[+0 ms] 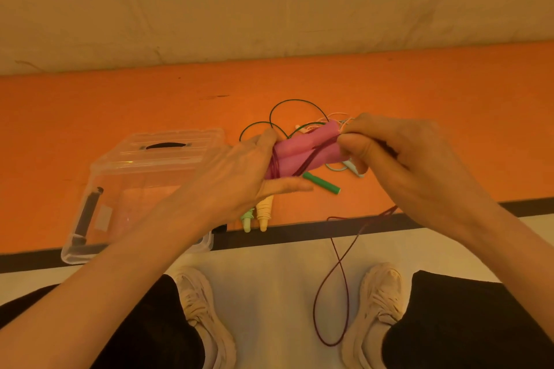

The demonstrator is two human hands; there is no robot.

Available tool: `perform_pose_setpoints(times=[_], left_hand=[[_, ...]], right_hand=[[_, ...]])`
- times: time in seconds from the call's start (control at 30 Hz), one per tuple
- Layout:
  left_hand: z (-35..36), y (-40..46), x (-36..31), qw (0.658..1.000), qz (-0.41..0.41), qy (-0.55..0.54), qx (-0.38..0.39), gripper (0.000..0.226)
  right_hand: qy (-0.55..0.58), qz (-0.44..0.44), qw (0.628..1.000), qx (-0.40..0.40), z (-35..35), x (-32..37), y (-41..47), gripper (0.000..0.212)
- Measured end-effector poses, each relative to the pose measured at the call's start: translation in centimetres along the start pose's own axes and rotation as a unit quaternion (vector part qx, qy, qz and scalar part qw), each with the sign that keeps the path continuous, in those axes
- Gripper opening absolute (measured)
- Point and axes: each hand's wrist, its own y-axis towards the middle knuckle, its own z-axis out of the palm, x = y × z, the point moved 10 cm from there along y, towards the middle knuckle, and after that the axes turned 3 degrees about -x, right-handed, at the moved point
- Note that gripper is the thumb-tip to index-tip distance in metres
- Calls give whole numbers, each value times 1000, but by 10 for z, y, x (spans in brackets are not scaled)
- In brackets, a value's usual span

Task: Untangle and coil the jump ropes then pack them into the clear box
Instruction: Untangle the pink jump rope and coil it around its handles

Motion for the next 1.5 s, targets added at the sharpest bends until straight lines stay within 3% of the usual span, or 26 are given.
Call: perform_pose_setpoints(times=[0.13,0.27,0.47,0.6,0.8,0.9,1.03,1.17,1.4,1.5], left_hand=[[5,0,-4,998,-15,66,1,85],[7,1,-1,994,1,107,-38,84],[5,1,8,990,50,105,-85,80],[-1,-3,15,988,53,111,-93,68],[12,-6,-8,987,98,98,-78,87],[12,-10,-23,988,125,52,-68,74],[6,-15,-40,978,177,16,-104,47],[2,-19,-50,977,172,35,-117,61],[-4,-23,-50,982,145,-38,-111,96],[4,-24,-56,982,163,-43,-89,89]], right_hand=[[16,-57,995,77,23,28,-5,18],[5,-52,992,115,22,24,-6,34],[-91,-4,991,94,-20,-9,0,28],[22,53,995,83,-42,-22,2,14],[90,55,994,-27,-42,-29,20,16],[117,79,987,-70,-38,-44,32,16],[113,104,986,-67,-18,-57,50,18],[111,129,985,-36,7,-70,61,14],[122,156,980,2,24,-88,63,17],[126,151,980,12,27,-87,62,16]])
